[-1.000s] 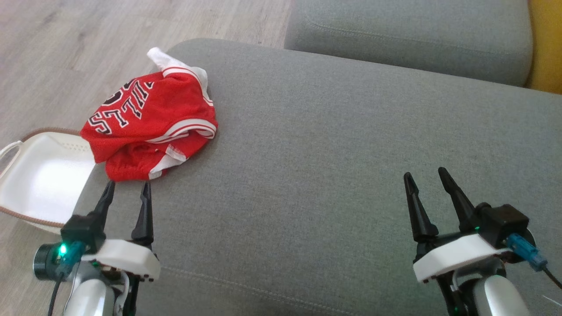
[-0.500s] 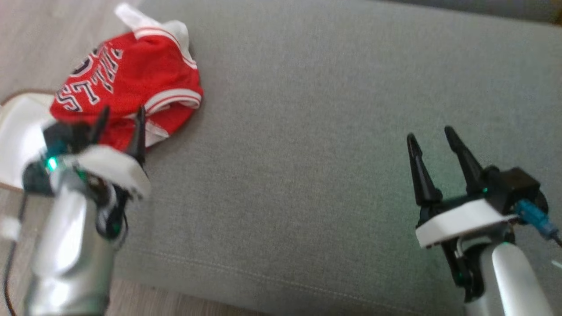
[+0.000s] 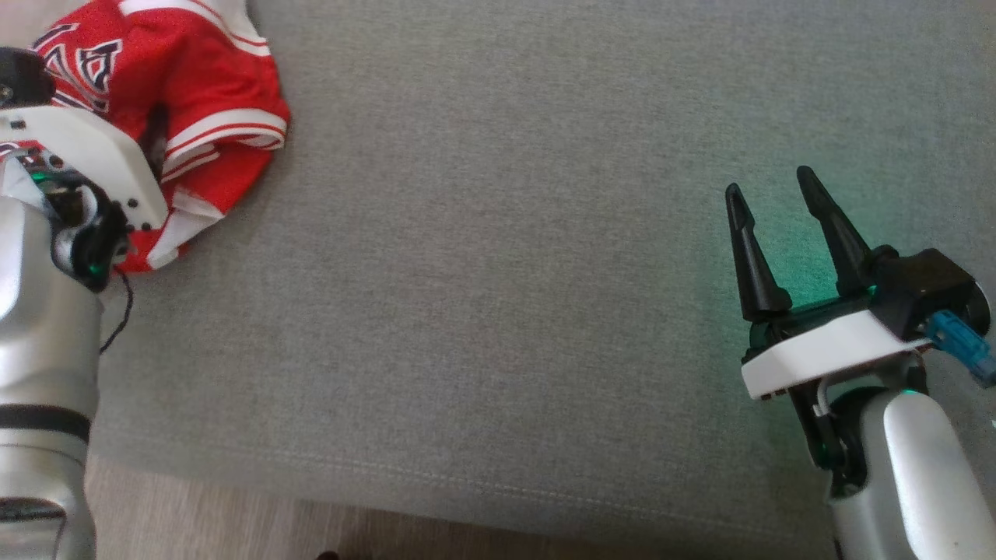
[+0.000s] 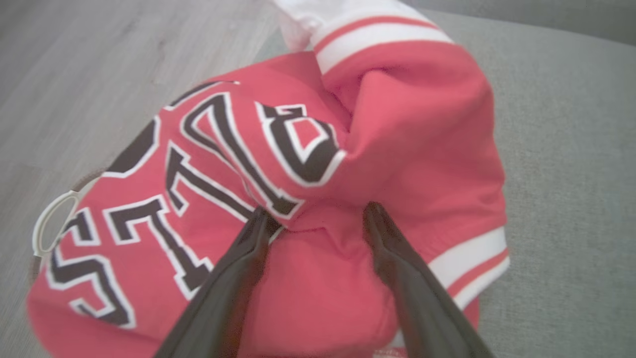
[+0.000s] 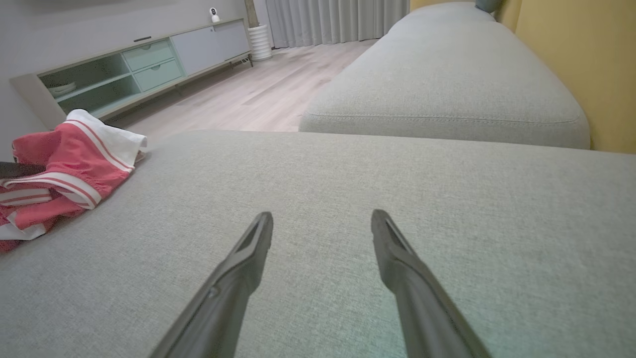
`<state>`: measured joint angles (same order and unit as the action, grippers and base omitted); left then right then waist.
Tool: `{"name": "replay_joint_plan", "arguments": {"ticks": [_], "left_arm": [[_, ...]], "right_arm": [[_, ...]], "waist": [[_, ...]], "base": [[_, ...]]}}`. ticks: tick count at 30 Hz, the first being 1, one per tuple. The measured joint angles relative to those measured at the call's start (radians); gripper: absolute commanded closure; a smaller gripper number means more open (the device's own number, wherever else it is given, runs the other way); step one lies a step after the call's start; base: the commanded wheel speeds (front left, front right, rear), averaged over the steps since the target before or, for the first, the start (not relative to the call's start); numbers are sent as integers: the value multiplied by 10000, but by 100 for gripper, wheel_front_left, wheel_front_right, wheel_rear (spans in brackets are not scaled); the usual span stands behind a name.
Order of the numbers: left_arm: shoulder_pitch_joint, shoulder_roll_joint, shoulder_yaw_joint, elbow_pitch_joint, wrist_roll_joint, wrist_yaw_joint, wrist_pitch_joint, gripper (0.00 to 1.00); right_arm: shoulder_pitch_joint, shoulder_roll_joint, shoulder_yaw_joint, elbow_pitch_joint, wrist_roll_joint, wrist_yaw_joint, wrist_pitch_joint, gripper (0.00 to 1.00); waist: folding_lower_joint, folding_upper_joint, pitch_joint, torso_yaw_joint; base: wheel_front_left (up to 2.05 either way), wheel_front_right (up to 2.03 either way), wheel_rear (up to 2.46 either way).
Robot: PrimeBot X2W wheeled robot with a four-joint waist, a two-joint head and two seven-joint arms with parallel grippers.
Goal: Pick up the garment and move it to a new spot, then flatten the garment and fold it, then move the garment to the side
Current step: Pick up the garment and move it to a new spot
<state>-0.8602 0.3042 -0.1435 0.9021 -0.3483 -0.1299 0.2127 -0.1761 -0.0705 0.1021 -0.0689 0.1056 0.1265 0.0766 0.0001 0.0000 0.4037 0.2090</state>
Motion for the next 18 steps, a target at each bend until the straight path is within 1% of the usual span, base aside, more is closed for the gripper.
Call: {"name": "replay_joint_plan", "arguments": {"ticks": [1, 2, 3, 4, 5, 7, 10, 13, 18], "left_arm": [[-135, 50, -69, 198, -25, -21, 176, 0], [-241, 75, -96, 403, -117, -21, 349, 31], [-319, 107, -180, 577, -159, -21, 464, 68], [-384, 136, -305, 715, -167, -21, 573, 100], [-424, 167, -385, 788, -171, -21, 568, 100], [-467, 284, -483, 821, -111, -23, 115, 100], [-482, 437, -489, 809, -46, 77, -982, 100], [-481, 453, -420, 671, -33, 219, -2042, 100], [-416, 481, -345, 247, 8, 399, -3223, 100]], "right_arm": [[1, -2, 4, 0, 0, 0, 2, 0], [2, 0, 6, 0, 2, 0, 2, 0], [2, 0, 4, 0, 13, 0, 2, 0], [5, 0, -13, -4, 42, 0, 2, 0], [8, 0, -36, -12, 81, 0, 2, 0], [10, 0, -109, -50, 77, 0, 6, 0], [18, 2, -226, -144, 73, 0, 31, 0], [39, 4, -360, -199, 73, 0, 29, 0], [144, 13, -451, -295, 77, 0, 23, 0]], "waist": [[0, 0, 45, -62], [1, 0, 74, -122], [1, 0, 96, -172], [-1, 0, 117, -208], [-1, 0, 131, -230], [0, 0, 138, -239], [0, 0, 47, -212], [0, 0, -167, -168], [-2, 0, -741, -108]], "base": [[0, 0, 0], [0, 0, 0], [0, 0, 0], [0, 0, 0], [0, 0, 0], [0, 0, 0], [0, 0, 0], [0, 0, 0], [0, 0, 0]]}}
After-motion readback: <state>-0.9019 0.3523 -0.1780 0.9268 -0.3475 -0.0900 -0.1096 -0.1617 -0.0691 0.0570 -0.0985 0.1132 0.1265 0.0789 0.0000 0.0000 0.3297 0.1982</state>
